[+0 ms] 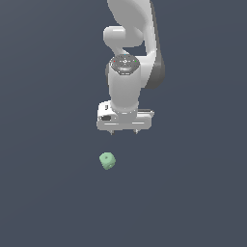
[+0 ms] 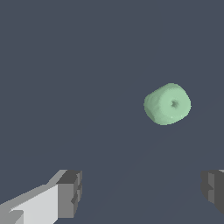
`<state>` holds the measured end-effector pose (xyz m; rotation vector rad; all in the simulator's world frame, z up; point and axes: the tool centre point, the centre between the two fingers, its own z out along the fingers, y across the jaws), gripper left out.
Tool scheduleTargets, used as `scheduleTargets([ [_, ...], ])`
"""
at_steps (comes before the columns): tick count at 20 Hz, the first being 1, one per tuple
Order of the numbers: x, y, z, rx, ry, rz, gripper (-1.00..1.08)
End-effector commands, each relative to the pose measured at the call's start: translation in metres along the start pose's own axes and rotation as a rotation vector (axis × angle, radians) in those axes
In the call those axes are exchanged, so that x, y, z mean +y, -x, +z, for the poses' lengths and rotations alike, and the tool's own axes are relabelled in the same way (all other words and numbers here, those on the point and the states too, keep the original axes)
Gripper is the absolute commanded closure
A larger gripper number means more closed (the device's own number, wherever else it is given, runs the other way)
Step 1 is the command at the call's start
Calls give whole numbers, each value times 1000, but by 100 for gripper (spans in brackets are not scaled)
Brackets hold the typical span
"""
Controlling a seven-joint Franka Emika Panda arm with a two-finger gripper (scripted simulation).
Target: Pick up the object and move it to a goal position.
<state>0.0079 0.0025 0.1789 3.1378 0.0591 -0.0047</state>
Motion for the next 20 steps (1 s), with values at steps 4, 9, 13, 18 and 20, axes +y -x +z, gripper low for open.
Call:
scheduleTargets([
  [4, -5, -1, -4, 2, 2, -9, -92],
  [9, -21, -4, -16, 10, 11, -40, -92],
  [13, -21, -4, -15, 9, 11, -36, -92],
  [18, -20, -5, -15, 9, 11, -43, -92],
  [20, -18, -6, -13, 9, 11, -53, -92],
])
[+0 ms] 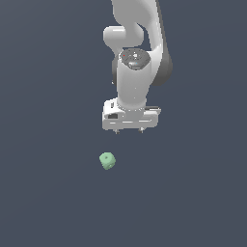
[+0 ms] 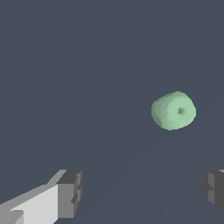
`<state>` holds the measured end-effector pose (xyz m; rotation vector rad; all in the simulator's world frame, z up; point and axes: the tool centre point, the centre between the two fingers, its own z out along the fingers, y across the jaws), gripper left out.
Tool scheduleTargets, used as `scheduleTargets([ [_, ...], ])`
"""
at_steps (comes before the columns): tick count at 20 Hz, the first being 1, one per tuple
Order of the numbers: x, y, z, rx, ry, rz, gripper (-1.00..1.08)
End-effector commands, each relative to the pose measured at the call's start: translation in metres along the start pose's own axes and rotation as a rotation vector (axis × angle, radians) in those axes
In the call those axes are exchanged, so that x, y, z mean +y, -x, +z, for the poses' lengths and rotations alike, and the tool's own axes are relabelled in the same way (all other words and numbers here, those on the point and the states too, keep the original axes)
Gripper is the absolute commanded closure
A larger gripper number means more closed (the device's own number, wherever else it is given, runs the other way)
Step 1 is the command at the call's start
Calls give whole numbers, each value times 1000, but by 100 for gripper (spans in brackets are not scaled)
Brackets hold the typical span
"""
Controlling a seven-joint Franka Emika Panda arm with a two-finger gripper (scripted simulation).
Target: Pick up the object and move it to a goal position.
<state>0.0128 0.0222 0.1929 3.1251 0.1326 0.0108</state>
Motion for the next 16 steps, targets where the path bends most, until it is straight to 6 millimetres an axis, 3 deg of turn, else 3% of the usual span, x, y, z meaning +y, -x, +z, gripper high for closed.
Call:
scheduleTargets([
  [1, 3, -2, 3, -1, 0, -12, -92],
  [9, 19, -13, 19, -2, -1, -100, -92],
  [16, 44, -27, 45, -4, -3, -229, -92],
])
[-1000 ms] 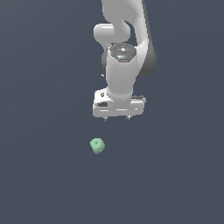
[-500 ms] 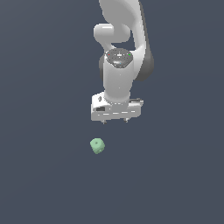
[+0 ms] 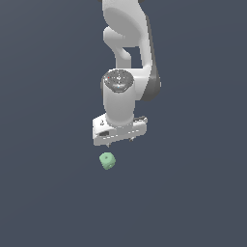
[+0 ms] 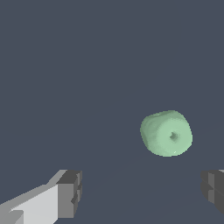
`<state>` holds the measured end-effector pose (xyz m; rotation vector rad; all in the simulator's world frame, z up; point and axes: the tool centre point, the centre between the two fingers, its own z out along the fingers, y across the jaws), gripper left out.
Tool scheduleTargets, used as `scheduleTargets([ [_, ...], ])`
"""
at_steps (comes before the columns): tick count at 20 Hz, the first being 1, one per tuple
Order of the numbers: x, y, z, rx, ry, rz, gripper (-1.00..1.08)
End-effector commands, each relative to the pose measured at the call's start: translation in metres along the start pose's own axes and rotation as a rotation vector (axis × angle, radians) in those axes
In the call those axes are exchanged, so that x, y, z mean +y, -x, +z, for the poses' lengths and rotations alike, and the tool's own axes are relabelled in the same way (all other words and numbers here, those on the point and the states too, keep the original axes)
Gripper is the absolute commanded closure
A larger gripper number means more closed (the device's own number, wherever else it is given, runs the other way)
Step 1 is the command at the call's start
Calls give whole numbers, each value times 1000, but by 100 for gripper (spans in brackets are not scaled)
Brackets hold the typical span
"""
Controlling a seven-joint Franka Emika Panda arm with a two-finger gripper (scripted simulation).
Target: Pick up the object and move it to a goal position.
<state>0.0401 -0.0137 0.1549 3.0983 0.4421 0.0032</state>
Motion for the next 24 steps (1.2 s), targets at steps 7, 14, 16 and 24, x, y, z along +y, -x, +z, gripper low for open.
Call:
scheduleTargets([
  [7, 36, -8, 36, -1, -6, -167, -92],
  [14, 56, -11, 56, 1, -10, -258, -92],
  [16, 60, -11, 60, 1, -11, -275, -92],
  [24, 65, -11, 66, 1, -12, -296, -92],
])
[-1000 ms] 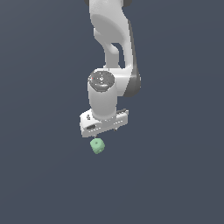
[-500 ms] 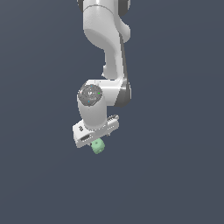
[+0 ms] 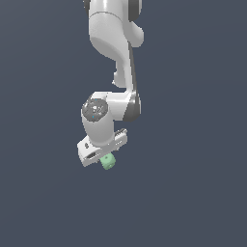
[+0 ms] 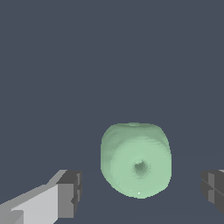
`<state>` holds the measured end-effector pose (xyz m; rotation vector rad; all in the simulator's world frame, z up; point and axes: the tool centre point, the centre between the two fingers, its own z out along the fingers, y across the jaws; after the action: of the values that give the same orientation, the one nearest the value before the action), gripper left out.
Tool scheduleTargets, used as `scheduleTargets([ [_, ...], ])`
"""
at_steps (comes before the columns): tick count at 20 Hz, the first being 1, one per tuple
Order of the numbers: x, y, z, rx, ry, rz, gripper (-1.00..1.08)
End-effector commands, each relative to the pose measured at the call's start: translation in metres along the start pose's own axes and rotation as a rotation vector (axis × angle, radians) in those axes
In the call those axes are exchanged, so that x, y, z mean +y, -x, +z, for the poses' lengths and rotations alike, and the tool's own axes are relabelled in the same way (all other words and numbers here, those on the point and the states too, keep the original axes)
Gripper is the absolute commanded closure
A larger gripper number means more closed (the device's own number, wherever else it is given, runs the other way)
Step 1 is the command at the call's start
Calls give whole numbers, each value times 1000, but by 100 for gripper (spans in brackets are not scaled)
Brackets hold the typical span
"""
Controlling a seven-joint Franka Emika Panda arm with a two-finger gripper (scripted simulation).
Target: Pick up the object and move it to a goal position.
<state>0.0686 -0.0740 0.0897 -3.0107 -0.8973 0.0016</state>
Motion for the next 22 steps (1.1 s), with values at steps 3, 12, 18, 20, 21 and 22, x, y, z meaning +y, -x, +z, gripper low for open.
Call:
scheduleTargets([
  [3, 0, 0, 3, 0, 0, 0, -92],
  [12, 0, 1, 45, 1, 0, -4, -92],
  [18, 0, 0, 50, 1, 0, -4, -92],
  [20, 0, 0, 50, 1, 0, -4, 108],
  [21, 0, 0, 50, 1, 0, -4, 108],
  [22, 0, 0, 50, 1, 0, -4, 108],
])
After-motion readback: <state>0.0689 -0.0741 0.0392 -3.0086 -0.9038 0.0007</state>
